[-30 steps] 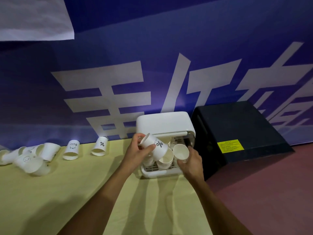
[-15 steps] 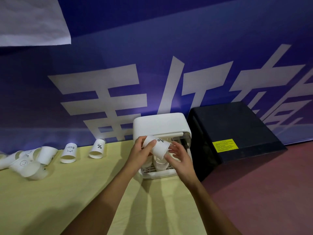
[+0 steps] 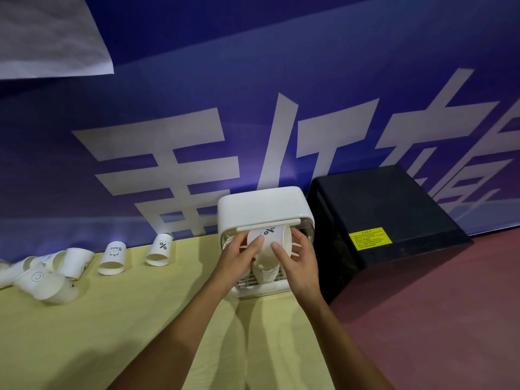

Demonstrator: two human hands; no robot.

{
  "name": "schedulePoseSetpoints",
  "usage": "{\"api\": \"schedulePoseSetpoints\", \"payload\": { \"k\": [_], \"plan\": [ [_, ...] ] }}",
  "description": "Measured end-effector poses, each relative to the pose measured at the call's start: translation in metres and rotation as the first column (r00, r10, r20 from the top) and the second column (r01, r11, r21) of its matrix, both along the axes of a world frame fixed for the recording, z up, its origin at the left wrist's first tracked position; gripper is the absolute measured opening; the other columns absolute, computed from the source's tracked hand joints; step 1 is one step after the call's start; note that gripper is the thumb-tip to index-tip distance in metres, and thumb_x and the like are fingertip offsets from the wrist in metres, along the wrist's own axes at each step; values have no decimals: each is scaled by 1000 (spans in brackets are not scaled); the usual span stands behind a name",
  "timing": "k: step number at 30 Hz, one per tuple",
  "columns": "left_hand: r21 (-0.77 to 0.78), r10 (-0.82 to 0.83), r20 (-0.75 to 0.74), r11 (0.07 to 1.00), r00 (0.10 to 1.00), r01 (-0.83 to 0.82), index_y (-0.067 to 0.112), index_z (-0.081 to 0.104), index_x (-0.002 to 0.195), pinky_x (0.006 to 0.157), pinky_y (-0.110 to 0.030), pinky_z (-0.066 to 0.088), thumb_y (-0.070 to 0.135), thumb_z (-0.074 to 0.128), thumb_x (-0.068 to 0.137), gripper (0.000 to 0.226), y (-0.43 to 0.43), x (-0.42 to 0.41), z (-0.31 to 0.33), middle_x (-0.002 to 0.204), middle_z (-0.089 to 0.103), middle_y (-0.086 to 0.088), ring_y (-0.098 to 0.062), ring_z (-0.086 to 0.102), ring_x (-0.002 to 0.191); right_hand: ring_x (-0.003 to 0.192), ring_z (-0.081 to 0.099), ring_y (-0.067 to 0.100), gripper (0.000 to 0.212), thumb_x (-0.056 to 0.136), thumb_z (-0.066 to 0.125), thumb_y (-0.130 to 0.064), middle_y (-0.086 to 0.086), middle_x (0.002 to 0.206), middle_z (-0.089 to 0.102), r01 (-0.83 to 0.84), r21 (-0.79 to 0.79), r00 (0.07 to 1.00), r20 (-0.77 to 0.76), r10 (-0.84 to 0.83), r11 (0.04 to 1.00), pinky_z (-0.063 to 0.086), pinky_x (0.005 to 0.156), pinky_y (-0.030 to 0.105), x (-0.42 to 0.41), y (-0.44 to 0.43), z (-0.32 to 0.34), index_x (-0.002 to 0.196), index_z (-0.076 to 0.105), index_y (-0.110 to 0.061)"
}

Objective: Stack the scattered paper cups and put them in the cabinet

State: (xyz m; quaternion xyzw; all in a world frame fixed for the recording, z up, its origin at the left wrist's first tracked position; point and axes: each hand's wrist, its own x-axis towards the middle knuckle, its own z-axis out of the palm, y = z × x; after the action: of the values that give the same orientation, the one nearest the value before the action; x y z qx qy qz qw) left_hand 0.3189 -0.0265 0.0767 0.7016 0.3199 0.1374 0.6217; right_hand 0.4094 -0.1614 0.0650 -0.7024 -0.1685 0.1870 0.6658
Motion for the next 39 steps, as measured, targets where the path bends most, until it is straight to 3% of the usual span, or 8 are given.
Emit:
{"api": "schedulePoseSetpoints", "payload": {
  "k": [3,7,10,20,25,30,35,39],
  "plan": [
    [38,5,-37,999,999,-4,32,66,114,92,-34,56,48,65,91,28,5,0,-2,110,71,7,-7,68,99,112,60,9,65,76,79,-44,-15,125,50,128,-60,989,83,-122,990,54,96,36,17,-8,-1,134,55,-27],
    [59,67,-46,996,997,-64,29,69,103,94,-38,54,37,69,90,15,13,-3,-5,99,73,10,-11,69,97,110,50,5,67,81,77,-21,-9,131,41,165,-213,979,152,-134,963,42,93,23,30,-25,0,142,47,-26],
    [91,107,-52,991,993,-102,28,71,97,94,-38,53,29,69,90,7,16,-4,-8,97,73,9,-15,69,95,111,47,5,72,80,76,-17,-9,131,39,172,-254,975,183,-127,952,40,95,24,29,-29,-10,145,45,-26],
    [173,175,-65,971,982,-162,24,72,93,82,-23,51,18,65,93,9,16,-13,-11,96,73,15,-10,67,91,126,43,25,72,82,74,-34,3,141,44,94,-572,939,324,119,815,45,103,42,36,-11,-39,145,42,-21],
    [201,213,-87,960,973,-192,23,70,92,74,-17,45,19,64,93,8,21,-19,-10,95,71,13,-7,64,90,131,38,31,77,82,73,-39,9,149,40,25,-707,937,262,229,707,38,108,42,43,-5,-50,147,40,-15],
    [186,245,-90,956,965,-226,23,70,92,74,-16,46,20,64,93,7,27,-26,-12,94,71,14,-7,64,91,135,37,33,74,86,66,-40,10,153,39,-43,-737,933,211,291,675,36,109,44,45,-4,-52,149,38,-15],
    [156,244,-96,961,965,-228,23,70,93,74,-15,48,21,64,93,7,28,-34,-16,94,72,10,-6,66,90,125,47,24,40,91,61,-25,2,135,55,63,-577,860,445,249,814,39,105,38,28,0,-35,130,60,-17],
    [150,256,-122,960,959,-237,26,70,92,69,-13,46,24,65,92,6,31,-47,-20,90,72,10,-4,66,86,117,51,17,26,91,59,-21,-3,124,60,-9,-502,757,561,334,865,46,98,35,3,20,-21,115,68,-18]
  ]
}}
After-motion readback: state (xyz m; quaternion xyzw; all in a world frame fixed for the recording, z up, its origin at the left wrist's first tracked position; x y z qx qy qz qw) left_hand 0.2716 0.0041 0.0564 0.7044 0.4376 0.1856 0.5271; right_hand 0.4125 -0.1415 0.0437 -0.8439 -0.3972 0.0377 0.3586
